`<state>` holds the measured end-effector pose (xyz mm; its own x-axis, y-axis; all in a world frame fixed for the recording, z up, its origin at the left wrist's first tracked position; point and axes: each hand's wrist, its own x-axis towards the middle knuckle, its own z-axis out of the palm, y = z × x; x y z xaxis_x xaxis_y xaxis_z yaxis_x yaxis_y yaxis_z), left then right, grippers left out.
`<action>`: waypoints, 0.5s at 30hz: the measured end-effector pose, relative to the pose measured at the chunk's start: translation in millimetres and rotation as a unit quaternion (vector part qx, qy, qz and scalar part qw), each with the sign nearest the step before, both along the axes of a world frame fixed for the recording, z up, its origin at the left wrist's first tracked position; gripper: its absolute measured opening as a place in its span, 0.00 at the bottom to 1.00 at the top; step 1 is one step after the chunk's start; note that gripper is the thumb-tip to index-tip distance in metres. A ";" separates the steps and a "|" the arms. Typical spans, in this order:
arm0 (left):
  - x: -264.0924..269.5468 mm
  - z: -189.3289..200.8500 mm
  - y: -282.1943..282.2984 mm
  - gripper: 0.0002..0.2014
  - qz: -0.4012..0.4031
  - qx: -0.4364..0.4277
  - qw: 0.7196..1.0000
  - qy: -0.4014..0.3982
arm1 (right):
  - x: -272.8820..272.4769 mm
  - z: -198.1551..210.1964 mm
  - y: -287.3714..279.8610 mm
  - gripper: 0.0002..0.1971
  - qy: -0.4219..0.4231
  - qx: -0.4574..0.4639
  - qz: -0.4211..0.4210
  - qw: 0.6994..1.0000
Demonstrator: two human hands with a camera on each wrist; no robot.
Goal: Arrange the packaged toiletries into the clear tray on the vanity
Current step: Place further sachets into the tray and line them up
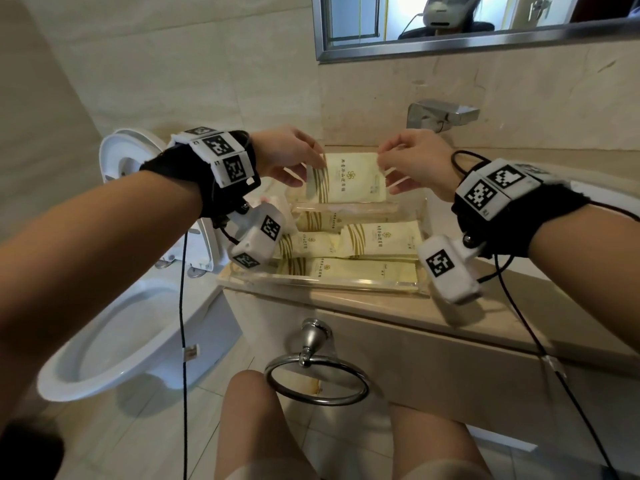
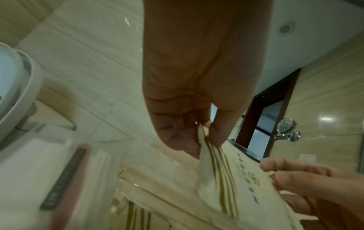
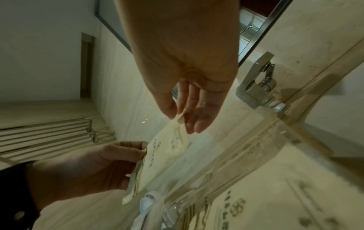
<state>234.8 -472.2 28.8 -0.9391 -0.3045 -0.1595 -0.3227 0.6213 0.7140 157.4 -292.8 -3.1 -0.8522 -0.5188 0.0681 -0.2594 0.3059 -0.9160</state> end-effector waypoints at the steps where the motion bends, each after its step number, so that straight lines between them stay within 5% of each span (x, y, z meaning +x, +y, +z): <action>1: 1.5 -0.6 -1.6 0.06 -0.002 -0.002 1.000 -0.011 | 0.9 -0.1 -2.0 0.08 0.007 0.020 0.005 1.000; 15: 11.4 -9.4 -13.7 0.07 -0.019 -0.063 0.992 -0.111 | 8.9 -3.3 -14.8 0.05 0.053 0.191 0.070 0.978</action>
<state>246.2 -485.9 19.5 -0.8959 -0.3004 -0.3272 -0.4385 0.7154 0.5440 166.3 -307.6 -6.4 -0.7700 -0.6343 -0.0692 -0.4100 0.5750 -0.7080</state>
